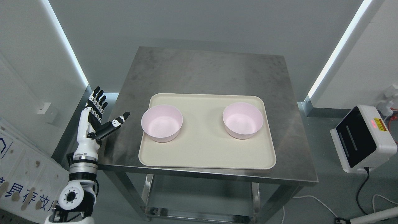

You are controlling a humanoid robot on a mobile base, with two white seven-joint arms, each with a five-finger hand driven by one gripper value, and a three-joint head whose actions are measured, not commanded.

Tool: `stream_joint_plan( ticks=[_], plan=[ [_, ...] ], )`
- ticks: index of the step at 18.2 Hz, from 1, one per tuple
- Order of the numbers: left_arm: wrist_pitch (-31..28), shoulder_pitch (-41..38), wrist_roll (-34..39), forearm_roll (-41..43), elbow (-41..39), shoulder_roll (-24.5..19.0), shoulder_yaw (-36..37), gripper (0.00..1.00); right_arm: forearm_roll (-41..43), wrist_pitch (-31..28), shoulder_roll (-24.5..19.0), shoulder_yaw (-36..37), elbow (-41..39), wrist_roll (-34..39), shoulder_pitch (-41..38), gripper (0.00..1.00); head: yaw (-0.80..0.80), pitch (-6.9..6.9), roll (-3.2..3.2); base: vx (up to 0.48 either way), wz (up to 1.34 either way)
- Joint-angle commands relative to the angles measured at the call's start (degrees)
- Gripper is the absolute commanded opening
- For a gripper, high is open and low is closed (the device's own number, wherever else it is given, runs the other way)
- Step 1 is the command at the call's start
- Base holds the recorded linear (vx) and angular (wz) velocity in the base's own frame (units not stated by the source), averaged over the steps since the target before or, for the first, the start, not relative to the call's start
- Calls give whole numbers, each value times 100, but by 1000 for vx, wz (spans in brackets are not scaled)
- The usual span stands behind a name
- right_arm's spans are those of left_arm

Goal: Stack pink IKEA bowls on left shelf middle
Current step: 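Raise the left hand up and toward the tray of pink bowls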

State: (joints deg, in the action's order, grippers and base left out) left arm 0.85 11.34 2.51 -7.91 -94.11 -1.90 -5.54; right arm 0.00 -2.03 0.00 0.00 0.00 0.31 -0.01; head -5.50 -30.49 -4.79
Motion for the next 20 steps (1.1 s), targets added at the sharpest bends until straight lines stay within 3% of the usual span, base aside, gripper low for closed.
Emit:
stream_joint_plan(
  ticks=[1, 8, 9, 13, 16, 17, 20],
  plan=[
    [-5, 174, 4, 0, -10, -126, -26, 100, 0, 1, 100, 62, -193, 5, -8, 100, 0, 0, 0, 10, 39],
    [-198, 737, -31, 0, 16, -522, 79, 100, 0, 1, 100, 62, -193, 5, -8, 100, 0, 0, 0, 1, 2],
    [-207, 825, -214, 0, 51, -757, 289, 100, 0, 1, 100, 62, -193, 5, -8, 100, 0, 0, 0, 0, 0],
    [-199, 1912, -2153, 331, 576, -2618, 914, 100, 0, 1, 100, 62, -193, 5, -8, 100, 0, 0, 0, 0, 0],
    [-137, 2669, -3706, 1386, 1035, -3517, 1475, 100, 0, 1, 100, 62, -193, 5, -8, 100, 0, 0, 0, 0, 0],
    [-137, 2767, -4018, 1476, 1062, -3598, 1590, 100, 0, 1, 100, 62, -193, 5, -8, 100, 0, 0, 0, 0, 0],
    [-137, 2777, -4065, 1678, 1062, -3555, 1837, 100, 0, 1, 100, 62, -193, 5, -8, 100, 0, 0, 0, 0, 0]
  ],
)
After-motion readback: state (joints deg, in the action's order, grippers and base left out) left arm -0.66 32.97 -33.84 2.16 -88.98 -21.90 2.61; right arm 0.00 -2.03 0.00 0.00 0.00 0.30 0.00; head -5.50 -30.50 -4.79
